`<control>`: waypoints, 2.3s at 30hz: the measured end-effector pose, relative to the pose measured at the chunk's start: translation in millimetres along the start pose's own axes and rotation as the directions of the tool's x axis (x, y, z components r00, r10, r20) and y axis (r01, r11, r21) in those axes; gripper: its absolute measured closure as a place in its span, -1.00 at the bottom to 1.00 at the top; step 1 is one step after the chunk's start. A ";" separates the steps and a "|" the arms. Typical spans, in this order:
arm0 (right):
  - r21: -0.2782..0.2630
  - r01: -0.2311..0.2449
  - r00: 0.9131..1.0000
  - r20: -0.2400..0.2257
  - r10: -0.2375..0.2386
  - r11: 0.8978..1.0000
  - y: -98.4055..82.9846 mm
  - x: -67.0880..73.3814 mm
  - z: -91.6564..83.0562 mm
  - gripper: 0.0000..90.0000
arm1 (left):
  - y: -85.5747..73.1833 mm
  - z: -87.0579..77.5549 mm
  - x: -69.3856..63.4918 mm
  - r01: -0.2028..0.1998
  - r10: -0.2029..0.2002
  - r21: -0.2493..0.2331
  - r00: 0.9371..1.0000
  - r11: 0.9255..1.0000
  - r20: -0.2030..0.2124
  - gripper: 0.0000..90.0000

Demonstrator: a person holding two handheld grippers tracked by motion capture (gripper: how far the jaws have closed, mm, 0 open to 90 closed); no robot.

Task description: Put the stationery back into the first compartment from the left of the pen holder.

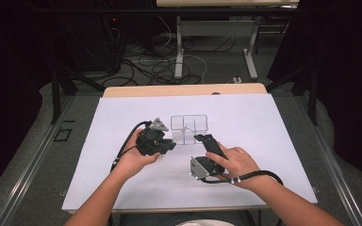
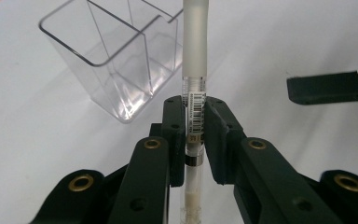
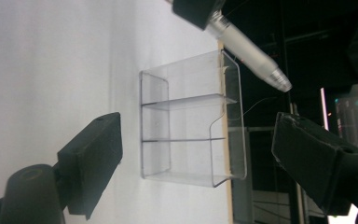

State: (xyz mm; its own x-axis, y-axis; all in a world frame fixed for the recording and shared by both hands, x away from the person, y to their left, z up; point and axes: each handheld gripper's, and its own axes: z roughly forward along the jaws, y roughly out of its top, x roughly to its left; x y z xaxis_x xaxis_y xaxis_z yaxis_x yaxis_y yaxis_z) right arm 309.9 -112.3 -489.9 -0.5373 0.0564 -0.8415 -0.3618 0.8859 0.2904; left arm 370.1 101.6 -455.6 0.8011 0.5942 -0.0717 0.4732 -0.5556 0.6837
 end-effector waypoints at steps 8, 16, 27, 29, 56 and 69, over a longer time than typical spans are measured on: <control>0.073 -0.137 0.989 -0.041 0.140 0.988 -7.2 9.7 4.2 -1.00 | 2.8 -6.7 8.2 0.037 -0.037 -0.102 0.999 0.994 0.006 0.77; 0.112 -0.316 0.943 -0.078 0.325 0.942 -16.4 12.1 7.2 -1.00 | 7.2 -14.8 15.7 0.057 -0.062 -0.202 0.998 0.978 -0.019 0.77; 0.130 -0.558 0.816 -0.092 0.571 0.819 -37.0 10.2 13.5 -1.00 | 13.5 -26.2 29.9 0.113 -0.133 -0.348 0.990 0.931 -0.035 0.77; 0.138 -0.592 0.790 -0.098 0.606 0.794 -41.4 9.7 14.1 -1.00 | 15.7 -27.8 31.4 0.117 -0.143 -0.372 0.989 0.921 -0.043 0.77; 0.151 -0.867 0.469 -0.078 0.880 0.476 -88.2 2.2 11.2 -1.00 | 42.5 6.2 41.5 0.162 -0.252 -0.536 0.963 0.828 -0.099 0.77; 0.157 -0.888 0.426 -0.075 0.902 0.432 -94.1 4.1 8.5 -1.00 | 45.5 31.8 42.8 0.184 -0.277 -0.514 0.954 0.838 -0.110 0.77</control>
State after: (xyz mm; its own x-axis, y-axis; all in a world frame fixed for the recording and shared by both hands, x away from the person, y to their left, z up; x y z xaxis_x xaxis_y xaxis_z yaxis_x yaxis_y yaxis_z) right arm 348.3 -191.4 -524.5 -0.6120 0.7884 -0.0624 0.4402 0.4052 0.8013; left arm 437.6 83.3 -450.6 0.5929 0.7854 -0.1779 0.3560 -0.0575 0.9327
